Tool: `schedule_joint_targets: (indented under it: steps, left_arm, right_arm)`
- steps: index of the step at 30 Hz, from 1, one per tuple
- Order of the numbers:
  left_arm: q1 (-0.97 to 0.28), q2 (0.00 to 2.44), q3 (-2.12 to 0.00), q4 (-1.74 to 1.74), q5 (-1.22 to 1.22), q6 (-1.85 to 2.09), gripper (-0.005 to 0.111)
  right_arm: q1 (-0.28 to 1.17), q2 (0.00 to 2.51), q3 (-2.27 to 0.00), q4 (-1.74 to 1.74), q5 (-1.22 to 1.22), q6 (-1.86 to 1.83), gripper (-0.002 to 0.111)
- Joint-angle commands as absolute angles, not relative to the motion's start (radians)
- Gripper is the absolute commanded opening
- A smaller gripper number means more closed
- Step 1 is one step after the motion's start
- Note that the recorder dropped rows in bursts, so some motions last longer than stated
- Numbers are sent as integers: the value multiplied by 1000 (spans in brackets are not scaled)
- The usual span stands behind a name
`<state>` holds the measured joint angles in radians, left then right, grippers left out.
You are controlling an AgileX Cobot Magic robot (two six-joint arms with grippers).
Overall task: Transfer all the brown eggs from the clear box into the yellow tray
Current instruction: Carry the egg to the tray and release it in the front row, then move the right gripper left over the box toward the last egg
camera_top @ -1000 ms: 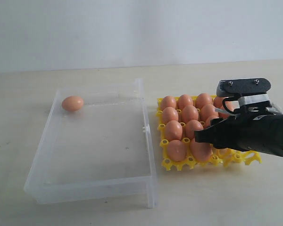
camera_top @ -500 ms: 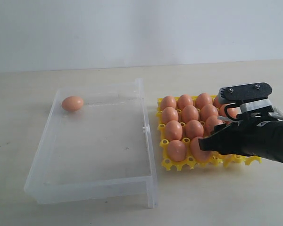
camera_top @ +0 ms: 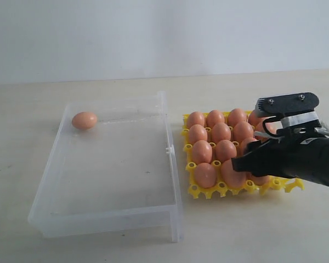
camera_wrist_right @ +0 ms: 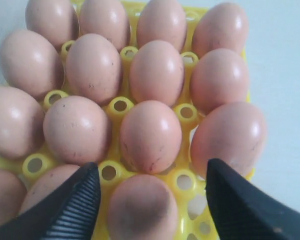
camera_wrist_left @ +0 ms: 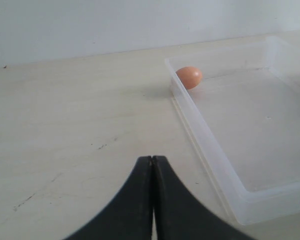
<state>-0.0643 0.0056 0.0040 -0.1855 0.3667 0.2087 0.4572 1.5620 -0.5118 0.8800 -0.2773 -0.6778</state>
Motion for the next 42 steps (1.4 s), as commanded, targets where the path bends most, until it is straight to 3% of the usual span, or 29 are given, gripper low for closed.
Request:
schedule_joint_targets:
  steps: [1, 4, 9, 20, 30, 42]
  left_arm:
    - [-69, 0, 0, -188, 357, 209, 0]
    - [-69, 0, 0, -188, 357, 209, 0]
    - [-69, 0, 0, -188, 357, 209, 0]
    - [-69, 0, 0, -188, 357, 209, 0]
    - [-69, 0, 0, -188, 357, 209, 0]
    - [-69, 0, 0, -188, 357, 209, 0]
  right_arm:
    - [451, 1494, -517, 885, -304, -658, 60]
    - [454, 1456, -562, 885, -251, -649, 60]
    - [454, 1482, -733, 870, 60, -588, 59]
    - [523, 1834, -1263, 928, 527, -569, 56]
    - [551, 2273, -1753, 1009, 557, -208, 54]
    - [593, 2532, -2129, 1018, 551, -106, 54]
